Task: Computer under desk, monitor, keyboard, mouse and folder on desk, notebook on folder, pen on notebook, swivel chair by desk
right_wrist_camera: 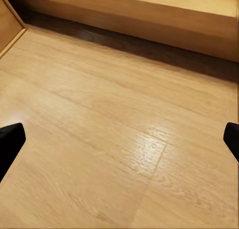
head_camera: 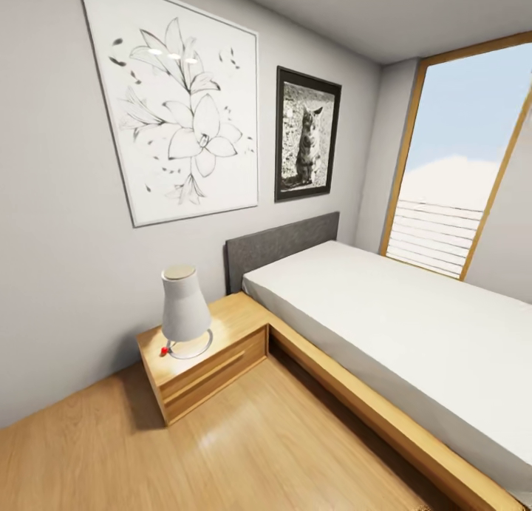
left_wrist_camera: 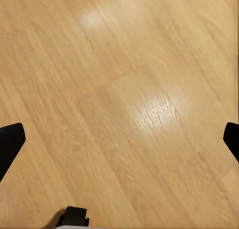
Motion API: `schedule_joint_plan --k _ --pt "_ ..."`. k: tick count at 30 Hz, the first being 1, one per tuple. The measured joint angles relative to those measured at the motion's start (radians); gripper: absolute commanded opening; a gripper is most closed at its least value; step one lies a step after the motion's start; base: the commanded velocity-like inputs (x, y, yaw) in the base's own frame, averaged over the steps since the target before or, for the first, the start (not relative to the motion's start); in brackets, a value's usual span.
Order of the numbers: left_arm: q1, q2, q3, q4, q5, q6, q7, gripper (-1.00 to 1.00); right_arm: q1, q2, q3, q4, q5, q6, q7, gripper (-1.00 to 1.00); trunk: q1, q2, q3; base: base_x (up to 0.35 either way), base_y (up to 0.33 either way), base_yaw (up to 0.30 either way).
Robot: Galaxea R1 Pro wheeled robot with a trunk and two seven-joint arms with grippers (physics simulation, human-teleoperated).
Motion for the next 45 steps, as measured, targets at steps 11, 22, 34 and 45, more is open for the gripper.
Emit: schedule_joint_plan --k 11,22,34,45 --pt "0.0 0.001 0.006 0.096 0.008 -0.146 0.001 1.0 0.0 -0.008 0.001 -0.016 0.006 -0.075 0.015 1.0 0.0 0.0 0.01 0.0 0.0 -0.22" --pt "0.0 0.006 0.007 0.106 0.009 -0.152 0.001 1.0 0.0 -0.009 0.008 -0.014 0.019 -0.118 0.017 1.0 0.0 0.0 0.018 0.0 0.0 -0.235" --pt "0.0 0.019 0.005 0.107 0.018 -0.155 0.001 1.0 0.0 -0.04 0.007 -0.014 0.024 -0.161 0.014 1.0 0.0 0.0 0.026 0.0 0.0 -0.236" --pt "0.0 0.018 0.005 0.106 0.04 -0.166 0.001 1.0 0.0 -0.05 0.011 -0.004 0.025 -0.193 0.017 1.0 0.0 0.0 0.028 0.0 0.0 -0.274"
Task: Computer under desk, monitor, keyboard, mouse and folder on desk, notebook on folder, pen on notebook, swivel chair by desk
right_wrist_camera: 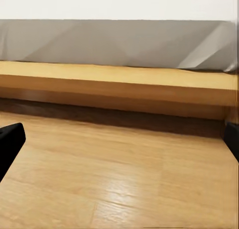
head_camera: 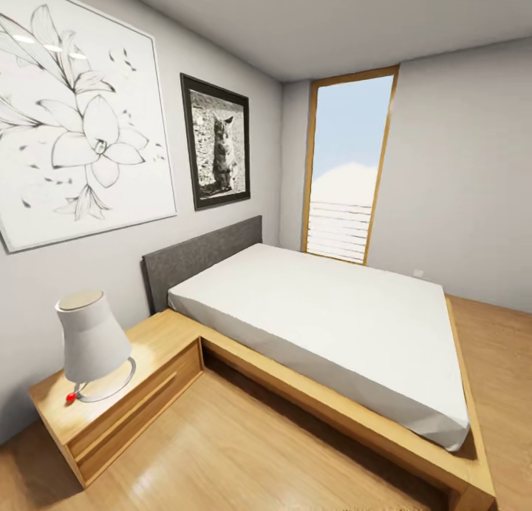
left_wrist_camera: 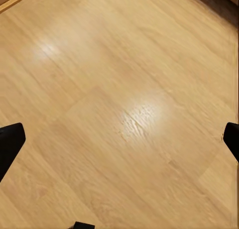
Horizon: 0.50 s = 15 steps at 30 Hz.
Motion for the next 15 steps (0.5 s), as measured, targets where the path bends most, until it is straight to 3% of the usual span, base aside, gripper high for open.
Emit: schedule_joint_plan --k 5,15 --pt "0.0 -0.001 0.0 0.006 0.001 -0.049 0.0 1.0 -0.001 0.021 0.003 0.002 0.03 0.002 -0.001 1.0 0.0 0.0 0.0 0.0 0.0 -0.297" --pt "0.0 -0.005 -0.003 0.035 -0.004 -0.091 -0.002 1.0 -0.004 0.019 0.004 0.054 0.141 0.025 -0.01 1.0 0.0 0.0 0.0 0.0 0.0 -0.3"
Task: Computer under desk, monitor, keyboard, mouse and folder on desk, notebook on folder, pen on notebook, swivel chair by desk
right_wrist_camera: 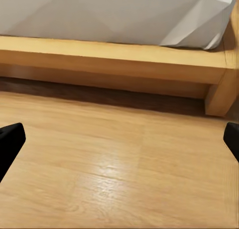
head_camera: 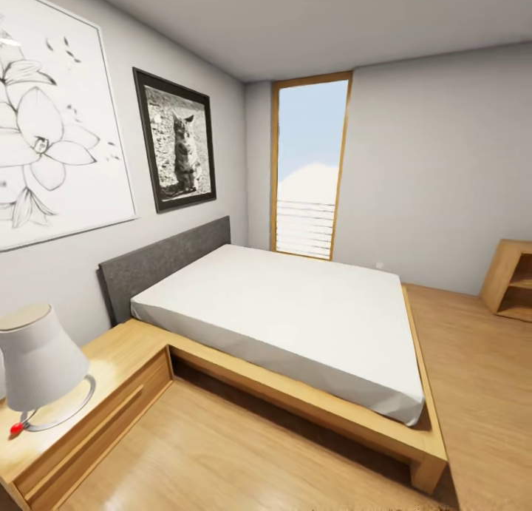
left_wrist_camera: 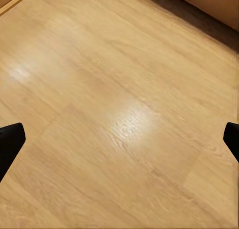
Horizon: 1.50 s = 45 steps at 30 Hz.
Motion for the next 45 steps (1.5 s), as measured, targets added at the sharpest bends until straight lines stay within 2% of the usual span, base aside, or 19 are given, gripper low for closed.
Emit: schedule_joint_plan --k 7,10,13,36,41,45 --pt "0.0 0.001 -0.002 0.002 0.0 0.003 -0.001 1.0 -0.002 0.0 0.0 0.001 0.056 0.002 -0.027 1.0 0.0 0.0 0.0 0.0 0.0 -0.3" --pt "0.0 0.001 -0.002 0.003 -0.001 0.003 -0.001 1.0 -0.002 0.0 -0.004 0.002 0.098 0.003 -0.036 1.0 0.0 0.0 0.0 0.0 0.0 -0.3" --pt "0.0 0.001 -0.002 0.003 -0.001 0.003 -0.001 1.0 -0.002 0.001 -0.005 0.004 0.111 0.014 -0.041 1.0 0.0 0.0 0.0 0.0 0.0 -0.3" --pt "0.0 0.005 0.002 0.004 0.005 -0.01 0.002 1.0 -0.003 0.006 -0.008 0.02 0.11 0.03 -0.048 1.0 0.0 0.0 0.006 0.0 0.0 -0.3" --pt "0.0 0.002 0.0 0.004 0.002 -0.009 0.0 1.0 -0.003 0.0 -0.007 0.021 0.114 0.034 -0.046 1.0 0.0 0.0 0.008 0.0 0.0 -0.3" --pt "0.0 0.004 0.002 0.007 0.003 -0.008 0.001 1.0 -0.003 -0.012 -0.005 0.018 0.118 0.073 -0.043 1.0 0.0 0.0 0.009 0.0 0.0 -0.3"
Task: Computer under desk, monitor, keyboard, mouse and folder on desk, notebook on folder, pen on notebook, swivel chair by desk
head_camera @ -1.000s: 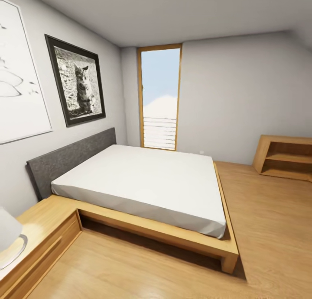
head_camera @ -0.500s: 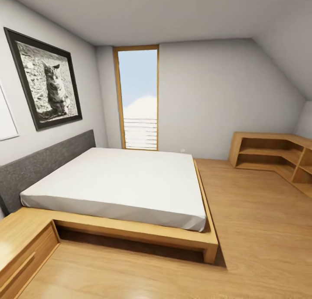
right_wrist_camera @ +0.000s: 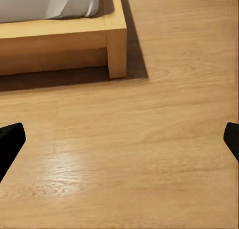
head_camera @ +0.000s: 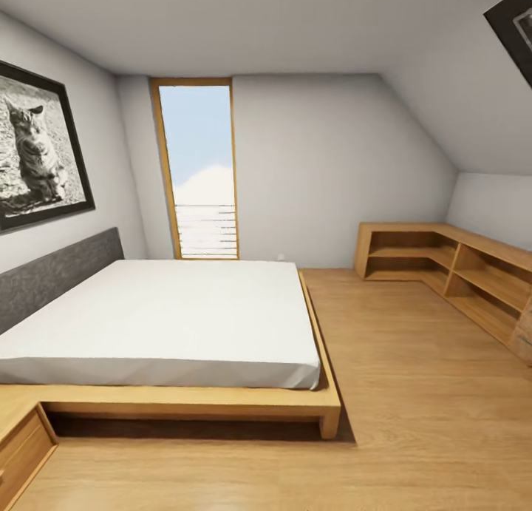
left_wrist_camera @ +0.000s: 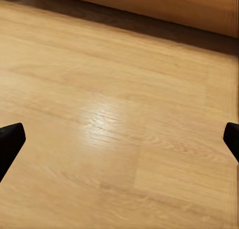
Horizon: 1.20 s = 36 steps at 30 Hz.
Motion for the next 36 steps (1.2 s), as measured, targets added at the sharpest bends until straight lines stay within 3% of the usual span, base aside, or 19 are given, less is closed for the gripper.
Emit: schedule_joint_plan --k 9,29,36 --pt "0.0 -0.001 -0.001 0.0 0.0 0.0 0.0 1.0 0.0 0.0 0.0 -0.001 0.037 0.013 0.0 1.0 0.0 0.0 0.003 0.0 0.0 -0.3" --pt "0.0 -0.001 -0.001 0.002 0.0 -0.001 0.0 1.0 0.0 0.0 0.0 -0.001 0.04 0.011 -0.002 1.0 0.0 0.0 0.011 0.002 0.001 -0.3" --pt "0.0 -0.001 -0.002 0.009 -0.001 0.0 -0.004 1.0 0.0 0.001 0.0 -0.002 0.04 0.011 -0.003 1.0 -0.001 0.0 0.014 0.187 0.09 -0.3"
